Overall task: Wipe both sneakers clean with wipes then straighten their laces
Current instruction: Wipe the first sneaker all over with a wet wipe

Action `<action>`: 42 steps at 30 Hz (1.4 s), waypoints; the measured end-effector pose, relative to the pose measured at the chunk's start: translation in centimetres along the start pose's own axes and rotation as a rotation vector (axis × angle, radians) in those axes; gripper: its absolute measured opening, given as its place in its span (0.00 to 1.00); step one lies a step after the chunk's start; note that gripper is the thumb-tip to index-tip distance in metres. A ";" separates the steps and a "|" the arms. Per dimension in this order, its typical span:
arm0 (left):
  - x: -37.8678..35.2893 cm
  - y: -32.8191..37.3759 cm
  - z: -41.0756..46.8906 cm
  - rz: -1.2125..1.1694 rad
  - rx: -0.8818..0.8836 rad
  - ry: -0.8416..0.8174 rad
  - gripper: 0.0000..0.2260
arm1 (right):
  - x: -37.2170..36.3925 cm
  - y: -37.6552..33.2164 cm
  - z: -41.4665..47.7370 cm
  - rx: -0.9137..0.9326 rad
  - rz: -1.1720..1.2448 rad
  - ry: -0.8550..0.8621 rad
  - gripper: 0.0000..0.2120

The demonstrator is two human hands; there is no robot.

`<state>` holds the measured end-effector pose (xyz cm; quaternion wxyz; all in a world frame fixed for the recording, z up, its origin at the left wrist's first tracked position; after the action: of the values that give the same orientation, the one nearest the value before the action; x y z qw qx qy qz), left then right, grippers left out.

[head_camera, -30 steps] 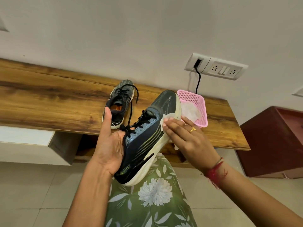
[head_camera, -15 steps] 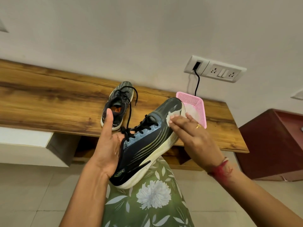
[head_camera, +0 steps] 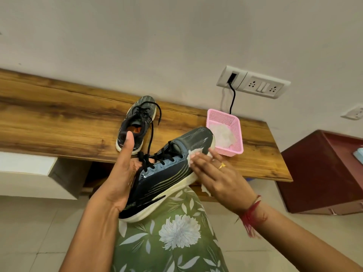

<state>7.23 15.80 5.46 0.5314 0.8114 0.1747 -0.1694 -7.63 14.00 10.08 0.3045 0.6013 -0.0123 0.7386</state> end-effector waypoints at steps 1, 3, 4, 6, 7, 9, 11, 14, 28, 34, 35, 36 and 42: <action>0.3 -0.1 0.0 0.003 0.000 0.010 0.40 | 0.0 1.5 -0.1 -0.057 -0.020 0.016 0.16; 0.4 -0.1 0.0 0.008 -0.001 0.017 0.40 | 0.5 4.3 0.0 -0.200 -0.023 0.077 0.16; 0.4 0.0 0.0 0.025 -0.005 0.025 0.40 | 0.5 4.5 0.2 -0.236 -0.004 0.096 0.16; 0.4 0.2 0.1 0.071 -0.011 0.059 0.40 | 0.0 2.3 0.4 -0.191 0.059 0.087 0.16; 0.5 0.3 0.1 0.087 -0.016 0.080 0.38 | -0.4 1.0 0.4 -0.143 0.086 0.068 0.16; 0.5 0.6 0.0 0.108 -0.046 0.110 0.34 | -0.6 0.5 0.4 -0.105 0.103 0.048 0.17; 0.3 0.7 0.0 0.092 -0.061 0.104 0.33 | -0.3 2.5 0.9 -0.206 0.120 0.063 0.23; -0.4 0.4 0.1 0.028 -0.038 0.035 0.34 | 0.1 2.5 1.6 -0.306 0.213 0.099 0.24; -0.2 -0.2 0.0 0.115 -0.012 0.047 0.38 | -0.5 1.1 1.1 -0.269 0.222 0.108 0.14; -0.2 -0.6 0.1 0.153 0.015 0.032 0.44 | -1.5 1.9 1.1 -0.517 0.478 0.106 0.13; 0.0 -0.8 0.2 0.152 0.015 0.043 0.47 | -1.8 1.4 0.9 -0.518 0.512 0.083 0.18; 0.2 -0.8 0.2 0.149 0.014 0.064 0.47 | -2.0 1.1 0.7 -0.511 0.516 0.049 0.20; 0.5 -0.7 0.2 0.216 0.016 0.096 0.50 | -0.4 3.6 1.6 -0.536 0.400 0.155 0.12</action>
<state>7.30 15.94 4.62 0.5309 0.8370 0.1101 -0.0733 -7.91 10.24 11.39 0.3008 0.4275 -0.3005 0.7978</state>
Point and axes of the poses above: each hand's wrist, its own z-axis towards the middle knuckle, its own x-axis out of the back of the hand, y = z × x, the point moved 8 cm from there along z, towards the middle knuckle, and after that the axes turned 1 degree about -x, right-handed, at the moved point
